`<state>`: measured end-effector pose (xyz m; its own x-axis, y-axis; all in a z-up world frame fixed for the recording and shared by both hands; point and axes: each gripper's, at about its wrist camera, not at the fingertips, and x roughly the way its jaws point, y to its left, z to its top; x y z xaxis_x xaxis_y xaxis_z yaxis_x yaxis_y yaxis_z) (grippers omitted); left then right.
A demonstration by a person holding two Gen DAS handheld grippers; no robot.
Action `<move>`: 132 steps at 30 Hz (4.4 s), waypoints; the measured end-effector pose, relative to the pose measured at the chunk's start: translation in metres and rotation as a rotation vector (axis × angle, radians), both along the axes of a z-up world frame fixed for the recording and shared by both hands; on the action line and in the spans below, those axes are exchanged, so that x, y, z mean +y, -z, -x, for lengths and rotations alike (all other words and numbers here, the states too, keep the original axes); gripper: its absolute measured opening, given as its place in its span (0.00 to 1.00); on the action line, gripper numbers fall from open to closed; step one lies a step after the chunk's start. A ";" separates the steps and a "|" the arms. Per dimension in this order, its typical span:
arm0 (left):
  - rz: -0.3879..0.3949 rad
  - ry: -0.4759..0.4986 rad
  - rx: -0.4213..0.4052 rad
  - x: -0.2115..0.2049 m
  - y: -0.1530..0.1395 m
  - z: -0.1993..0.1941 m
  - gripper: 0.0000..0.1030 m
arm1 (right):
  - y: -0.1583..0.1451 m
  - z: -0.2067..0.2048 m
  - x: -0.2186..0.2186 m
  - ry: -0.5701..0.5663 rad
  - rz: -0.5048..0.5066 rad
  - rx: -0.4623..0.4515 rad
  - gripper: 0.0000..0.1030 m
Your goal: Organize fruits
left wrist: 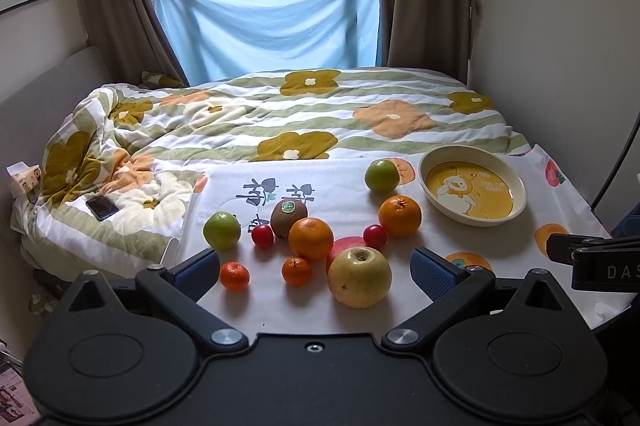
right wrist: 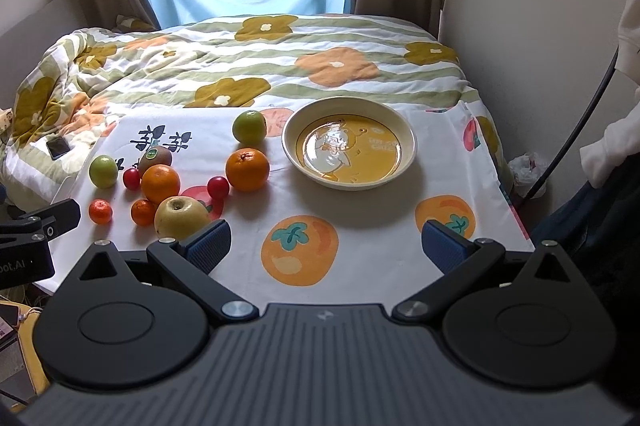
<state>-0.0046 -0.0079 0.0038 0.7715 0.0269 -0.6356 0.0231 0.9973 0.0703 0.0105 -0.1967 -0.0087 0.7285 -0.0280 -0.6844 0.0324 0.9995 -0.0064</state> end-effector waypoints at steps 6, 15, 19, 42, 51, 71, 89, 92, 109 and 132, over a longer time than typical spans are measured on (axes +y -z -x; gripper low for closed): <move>0.004 -0.007 0.006 0.003 0.001 -0.003 1.00 | 0.000 -0.003 0.000 -0.008 0.001 0.002 1.00; 0.002 -0.010 0.002 0.003 0.002 -0.003 1.00 | 0.000 -0.004 0.000 -0.007 0.000 -0.002 1.00; 0.004 -0.010 0.001 0.003 0.002 -0.003 1.00 | 0.000 -0.004 0.000 -0.007 0.002 -0.002 1.00; 0.008 -0.013 0.005 0.001 0.002 -0.006 1.00 | 0.000 -0.005 0.000 -0.009 0.009 -0.006 1.00; 0.010 -0.019 0.020 0.008 0.003 -0.007 1.00 | -0.001 -0.005 0.002 -0.006 0.004 0.000 1.00; -0.037 -0.020 0.098 0.110 0.058 -0.047 0.94 | 0.045 -0.052 0.085 -0.062 -0.076 0.063 1.00; -0.162 0.197 0.179 0.114 0.144 -0.113 0.77 | 0.121 -0.107 0.130 -0.048 -0.092 0.158 1.00; -0.169 0.226 0.193 0.111 0.152 -0.120 0.71 | 0.126 -0.111 0.132 -0.047 -0.099 0.171 1.00; -0.173 0.254 0.200 0.108 0.160 -0.128 0.41 | 0.137 -0.126 0.141 -0.062 -0.099 0.194 1.00; -0.099 0.213 0.140 0.098 0.106 -0.103 0.41 | 0.103 -0.116 0.123 -0.061 -0.112 0.142 0.87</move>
<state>0.0984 0.0903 -0.1026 0.6711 -0.0593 -0.7389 0.2483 0.9572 0.1488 0.1263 -0.0737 -0.1119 0.6227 0.0951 -0.7767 -0.0214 0.9943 0.1046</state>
